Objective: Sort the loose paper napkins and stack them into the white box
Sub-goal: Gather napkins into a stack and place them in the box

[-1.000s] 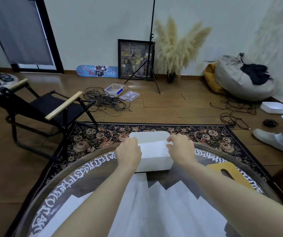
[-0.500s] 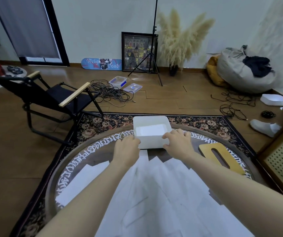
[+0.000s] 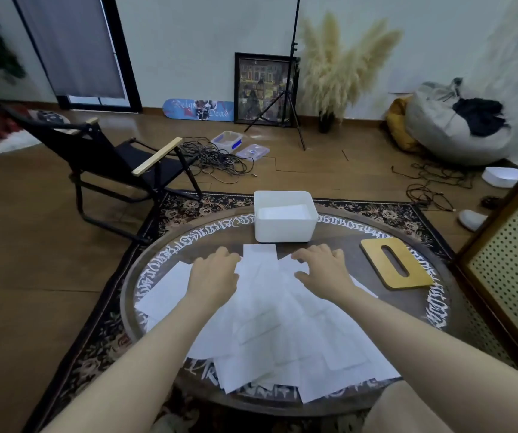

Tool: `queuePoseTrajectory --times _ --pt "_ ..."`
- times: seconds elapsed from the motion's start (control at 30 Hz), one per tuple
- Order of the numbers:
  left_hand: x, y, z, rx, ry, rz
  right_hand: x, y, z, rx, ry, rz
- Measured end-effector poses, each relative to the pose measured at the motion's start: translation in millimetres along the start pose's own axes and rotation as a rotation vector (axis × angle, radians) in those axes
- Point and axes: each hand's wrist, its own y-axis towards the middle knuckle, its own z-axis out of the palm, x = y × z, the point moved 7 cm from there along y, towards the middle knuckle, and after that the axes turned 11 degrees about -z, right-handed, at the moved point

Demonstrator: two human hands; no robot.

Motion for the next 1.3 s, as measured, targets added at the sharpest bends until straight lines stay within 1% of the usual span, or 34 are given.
queuePoseTrajectory --times 0.3,0.5,0.67,0.83,1.0,1.13,1.3 --pt "3 -53 14 0.025 0.021 0.021 17 -46 21 0.054 0.028 -0.053" --pt "0 -82 32 0.048 0.051 0.088 31 -77 50 0.202 0.015 -0.148" --pt "-10 -98 54 0.125 0.057 0.141 36 -95 74 0.284 -0.046 -0.218" --pt "-14 -97 70 0.211 -0.014 0.14 42 -95 85 0.245 -0.09 -0.259" --pt "-20 -93 77 0.271 -0.038 0.143 30 -90 79 0.145 -0.034 -0.223" --pt "-23 -91 75 0.259 -0.046 0.145 24 -87 75 0.115 0.017 -0.224" --pt "-32 -91 72 0.237 -0.036 0.165 35 -90 83 0.122 -0.069 -0.352"
